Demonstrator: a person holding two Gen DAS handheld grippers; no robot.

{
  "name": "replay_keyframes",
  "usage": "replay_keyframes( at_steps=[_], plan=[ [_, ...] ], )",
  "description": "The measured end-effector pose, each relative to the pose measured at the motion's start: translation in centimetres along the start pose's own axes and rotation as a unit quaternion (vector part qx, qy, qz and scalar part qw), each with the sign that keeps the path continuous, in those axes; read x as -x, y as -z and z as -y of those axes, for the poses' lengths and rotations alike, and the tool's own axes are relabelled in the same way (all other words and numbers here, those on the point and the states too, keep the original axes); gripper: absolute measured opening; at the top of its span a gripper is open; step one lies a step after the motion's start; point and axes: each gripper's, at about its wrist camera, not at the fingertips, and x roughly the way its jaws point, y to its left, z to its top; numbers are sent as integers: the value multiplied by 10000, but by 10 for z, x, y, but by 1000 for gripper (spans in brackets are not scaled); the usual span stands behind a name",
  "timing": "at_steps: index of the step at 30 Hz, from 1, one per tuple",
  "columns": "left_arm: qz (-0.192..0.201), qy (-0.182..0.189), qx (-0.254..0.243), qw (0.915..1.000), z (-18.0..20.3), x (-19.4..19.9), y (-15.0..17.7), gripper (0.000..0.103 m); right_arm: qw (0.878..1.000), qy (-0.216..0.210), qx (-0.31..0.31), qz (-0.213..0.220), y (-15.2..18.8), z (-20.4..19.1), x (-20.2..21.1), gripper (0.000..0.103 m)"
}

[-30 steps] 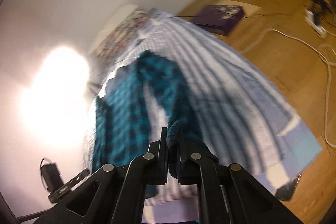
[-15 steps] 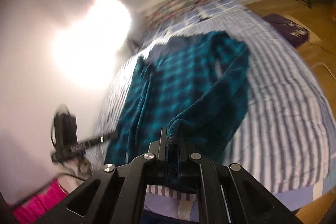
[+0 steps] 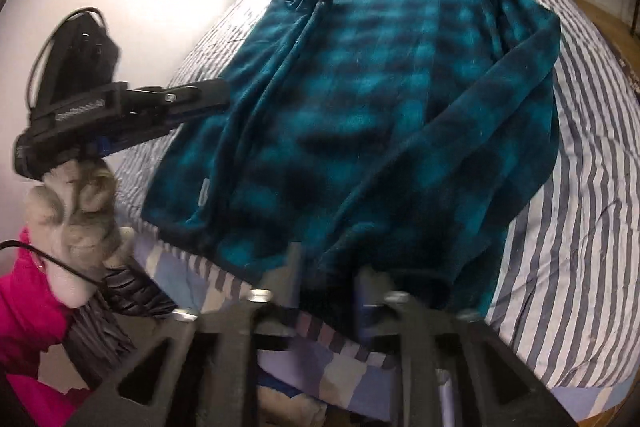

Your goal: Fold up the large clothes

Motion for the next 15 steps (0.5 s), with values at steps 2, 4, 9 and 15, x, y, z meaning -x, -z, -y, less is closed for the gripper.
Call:
replay_keyframes(
  at_steps=[2, 4, 9, 15],
  plan=[
    [-136, 61, -61, 9999, 6, -9, 4, 32, 9999, -62, -11, 155, 3, 3, 12, 33],
    [-293, 121, -164, 9994, 15, -21, 9, 32, 9993, -62, -83, 358, 5, 10, 29, 33],
    [-651, 402, -288, 9967, 36, -39, 21, 38, 9964, 267, -323, 730, 4, 34, 62, 36],
    [-691, 373, -431, 9960, 56, -40, 22, 54, 9915, 304, -327, 1220, 2, 51, 114, 40]
  ],
)
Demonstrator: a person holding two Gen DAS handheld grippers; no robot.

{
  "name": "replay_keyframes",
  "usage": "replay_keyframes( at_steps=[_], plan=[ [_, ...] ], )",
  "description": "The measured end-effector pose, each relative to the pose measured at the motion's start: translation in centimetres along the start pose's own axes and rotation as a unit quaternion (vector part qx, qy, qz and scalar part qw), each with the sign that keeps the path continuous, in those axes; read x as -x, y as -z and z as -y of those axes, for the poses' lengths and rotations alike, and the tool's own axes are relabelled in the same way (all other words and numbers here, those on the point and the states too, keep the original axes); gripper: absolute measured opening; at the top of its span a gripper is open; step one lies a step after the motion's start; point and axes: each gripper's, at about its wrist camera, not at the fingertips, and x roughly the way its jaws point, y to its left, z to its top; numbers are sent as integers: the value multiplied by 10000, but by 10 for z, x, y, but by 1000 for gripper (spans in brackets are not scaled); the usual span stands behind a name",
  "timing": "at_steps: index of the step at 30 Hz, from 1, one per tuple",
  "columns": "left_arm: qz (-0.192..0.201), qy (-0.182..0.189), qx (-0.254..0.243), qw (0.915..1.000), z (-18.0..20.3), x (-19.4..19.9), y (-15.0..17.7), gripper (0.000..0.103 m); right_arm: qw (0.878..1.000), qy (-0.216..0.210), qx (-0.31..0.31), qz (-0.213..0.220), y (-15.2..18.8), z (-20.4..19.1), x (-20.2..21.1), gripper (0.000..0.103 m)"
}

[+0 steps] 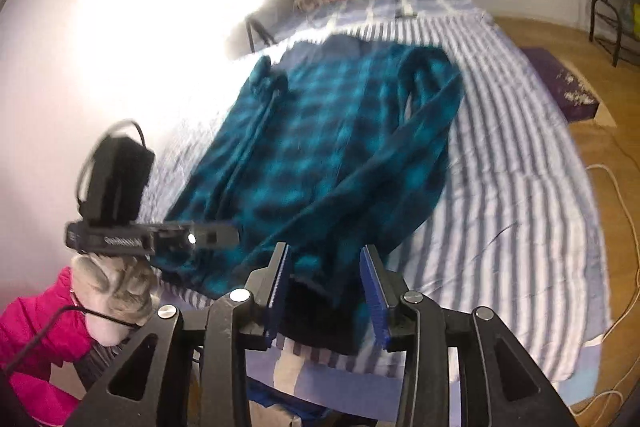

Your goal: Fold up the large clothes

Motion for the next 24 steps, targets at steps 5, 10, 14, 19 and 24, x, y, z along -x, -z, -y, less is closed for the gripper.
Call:
replay_keyframes(
  at_steps=[5, 10, 14, 19, 24],
  plan=[
    [-139, -454, -202, 9987, 7, -18, 1, 56, 9994, 259, -29, 243, -15, 14, 17, 53],
    [-380, -503, -371, 9973, 2, -44, 12, 27, 9989, 276, -166, 347, -52, 41, 9, 55],
    [-439, -353, -480, 9973, -1, -53, 21, 7, 9982, 380, -321, 332, -87, 67, -19, 57],
    [-300, 36, -153, 9994, -5, -40, 30, 3, 9963, 389, -714, 294, -123, 103, -66, 57],
    [-177, 184, -72, 9996, -2, -27, 34, 3, 9934, 370, -1056, 249, -156, 135, -117, 58]
  ],
)
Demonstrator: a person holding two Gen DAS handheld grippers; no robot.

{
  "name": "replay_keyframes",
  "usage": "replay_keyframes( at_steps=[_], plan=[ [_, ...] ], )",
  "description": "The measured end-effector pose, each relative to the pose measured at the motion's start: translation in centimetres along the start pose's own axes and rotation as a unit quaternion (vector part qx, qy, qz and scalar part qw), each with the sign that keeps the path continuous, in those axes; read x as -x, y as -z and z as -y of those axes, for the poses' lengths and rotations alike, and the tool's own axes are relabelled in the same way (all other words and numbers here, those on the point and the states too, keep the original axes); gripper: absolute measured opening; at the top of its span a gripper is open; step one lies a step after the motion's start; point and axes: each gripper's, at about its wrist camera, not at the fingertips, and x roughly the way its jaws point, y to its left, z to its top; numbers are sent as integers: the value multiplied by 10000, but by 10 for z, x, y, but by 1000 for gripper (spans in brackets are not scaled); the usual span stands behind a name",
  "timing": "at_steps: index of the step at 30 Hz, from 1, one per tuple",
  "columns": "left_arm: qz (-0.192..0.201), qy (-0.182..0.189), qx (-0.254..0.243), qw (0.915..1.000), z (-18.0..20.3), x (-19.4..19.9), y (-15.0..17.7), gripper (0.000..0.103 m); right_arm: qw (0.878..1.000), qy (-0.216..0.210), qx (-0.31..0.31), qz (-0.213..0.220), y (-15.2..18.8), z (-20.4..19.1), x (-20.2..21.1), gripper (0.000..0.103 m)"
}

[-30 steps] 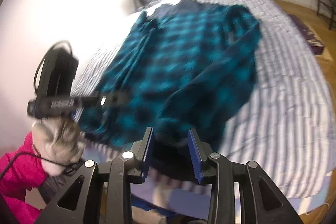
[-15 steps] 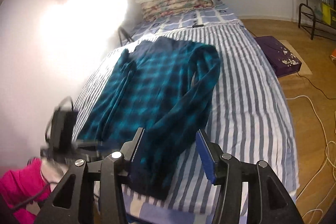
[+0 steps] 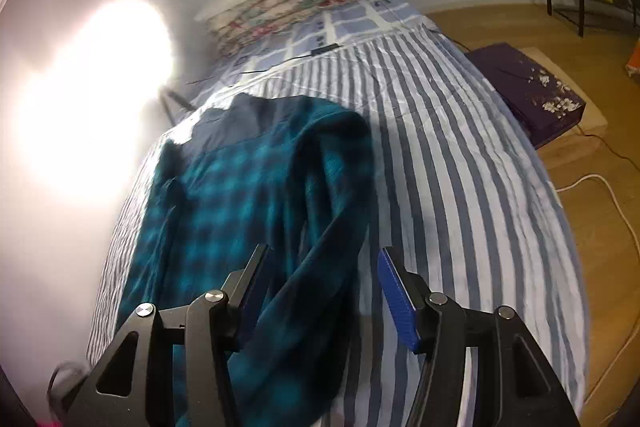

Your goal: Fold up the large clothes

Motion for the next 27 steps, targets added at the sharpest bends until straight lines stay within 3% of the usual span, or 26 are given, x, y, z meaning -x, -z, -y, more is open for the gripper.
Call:
replay_keyframes(
  at_steps=[6, 8, 9, 12, 19, 23, 27],
  plan=[
    [34, 110, 32, 9999, 2, -1, 0, 3, 9983, -82, -570, -104, -40, 24, -72, 57],
    [25, 81, 13, 10000, 0, -4, -2, 3, 9970, -147, -743, -132, -48, 30, -89, 43],
    [17, 98, 30, 9999, -1, -6, -2, 3, 9964, -209, -798, -178, -51, 31, -97, 23],
    [-6, 155, 90, 9998, -5, -10, -3, 3, 9966, -168, -725, -350, -56, 26, -114, 6],
    [-1, 490, 272, 9984, -3, -16, 0, 3, 9961, 879, -8, 63, -79, -9, -87, 4],
    [6, 664, 334, 9972, 0, -20, 3, 2, 9844, 1558, 751, 335, -91, -53, -68, 4],
    [58, 839, 558, 9949, -5, -19, 10, 2, 9751, 1591, 1495, 396, -97, -105, -77, 4]
  ],
)
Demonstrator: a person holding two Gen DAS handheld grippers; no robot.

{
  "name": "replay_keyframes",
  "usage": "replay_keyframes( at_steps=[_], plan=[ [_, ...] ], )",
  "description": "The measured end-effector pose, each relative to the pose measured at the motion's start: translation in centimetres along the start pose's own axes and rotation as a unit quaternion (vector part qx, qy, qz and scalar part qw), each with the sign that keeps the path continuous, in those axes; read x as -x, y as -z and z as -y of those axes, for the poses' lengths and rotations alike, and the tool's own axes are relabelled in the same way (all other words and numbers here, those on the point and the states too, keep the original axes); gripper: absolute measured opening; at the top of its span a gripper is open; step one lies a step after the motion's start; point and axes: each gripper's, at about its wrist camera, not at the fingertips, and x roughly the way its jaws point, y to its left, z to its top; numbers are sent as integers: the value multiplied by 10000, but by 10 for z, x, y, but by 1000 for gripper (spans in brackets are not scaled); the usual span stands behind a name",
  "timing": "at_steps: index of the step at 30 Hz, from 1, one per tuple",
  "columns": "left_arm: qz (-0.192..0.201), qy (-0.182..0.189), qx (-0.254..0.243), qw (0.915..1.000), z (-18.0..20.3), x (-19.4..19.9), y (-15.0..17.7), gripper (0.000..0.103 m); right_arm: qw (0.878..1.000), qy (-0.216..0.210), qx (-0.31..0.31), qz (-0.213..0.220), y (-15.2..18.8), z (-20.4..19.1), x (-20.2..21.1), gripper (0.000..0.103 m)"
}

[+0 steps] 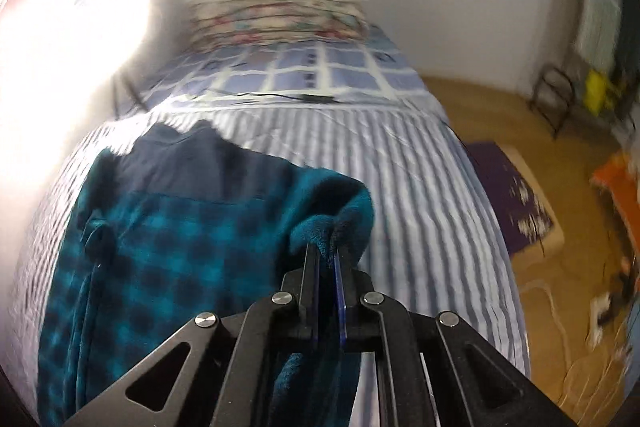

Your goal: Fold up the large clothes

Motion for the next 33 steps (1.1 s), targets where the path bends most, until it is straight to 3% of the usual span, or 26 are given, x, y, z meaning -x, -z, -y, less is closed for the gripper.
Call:
replay_keyframes(
  at_steps=[9, 17, 19, 20, 27, 33],
  plan=[
    [81, 55, 522, 9986, -34, 2, 6, 2, 9918, -323, 1178, -379, -2, -110, -70, 4],
    [9, 42, 630, 9980, -45, -4, 11, 2, 9880, -616, 1145, -834, 25, -125, -127, 6],
    [7, -25, 570, 9984, -44, -2, 8, 3, 9894, -866, 824, -822, 19, -115, -115, 23],
    [13, -68, 555, 9984, -42, 0, 8, 3, 9898, -1004, 632, -793, 15, -108, -106, 25],
    [119, -485, 365, 9981, -22, 23, 11, 3, 9894, -1437, 32, -186, 5, -48, 18, 27],
    [157, -904, -11, 9958, -7, 56, 23, 18, 9872, -1551, -350, 87, 40, -4, 118, 28]
  ],
)
